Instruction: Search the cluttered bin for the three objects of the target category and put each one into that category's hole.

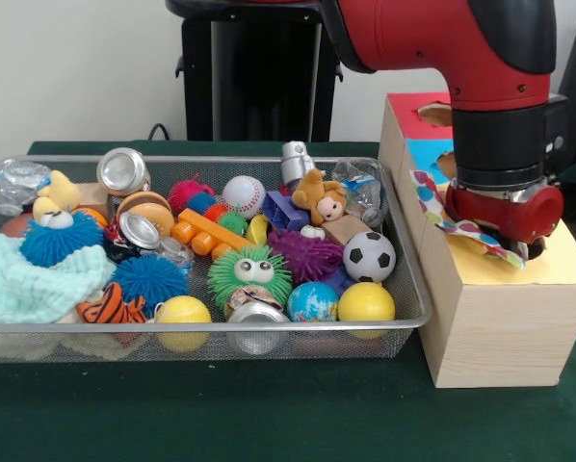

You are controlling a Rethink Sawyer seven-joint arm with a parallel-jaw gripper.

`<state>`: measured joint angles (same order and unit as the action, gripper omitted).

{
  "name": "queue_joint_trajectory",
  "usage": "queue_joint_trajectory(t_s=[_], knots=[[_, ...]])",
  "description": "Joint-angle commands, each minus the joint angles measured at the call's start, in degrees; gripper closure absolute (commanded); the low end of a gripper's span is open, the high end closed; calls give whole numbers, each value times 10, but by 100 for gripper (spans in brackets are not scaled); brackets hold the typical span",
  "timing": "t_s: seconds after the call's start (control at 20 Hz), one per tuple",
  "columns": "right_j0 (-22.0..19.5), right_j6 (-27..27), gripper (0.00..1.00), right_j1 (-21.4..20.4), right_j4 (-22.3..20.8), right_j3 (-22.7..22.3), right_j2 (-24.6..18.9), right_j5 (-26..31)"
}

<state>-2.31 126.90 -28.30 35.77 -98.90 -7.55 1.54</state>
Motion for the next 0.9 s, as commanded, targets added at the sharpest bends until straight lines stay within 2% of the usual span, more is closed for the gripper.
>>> queue_joint_trajectory(t_s=[0.05,0.45,0.55,0.6,0.65,0.8,0.9], knots=[[-19,187,100,161,-29,-32,-91,-139],[-28,222,100,204,-72,-8,-107,-200],[-16,220,100,202,-64,-5,-96,-193],[-1,217,100,198,-46,-2,-80,-180],[23,216,0,194,-21,2,-56,-170],[76,207,0,191,33,13,-4,-160],[68,200,0,188,25,12,-9,-145]])
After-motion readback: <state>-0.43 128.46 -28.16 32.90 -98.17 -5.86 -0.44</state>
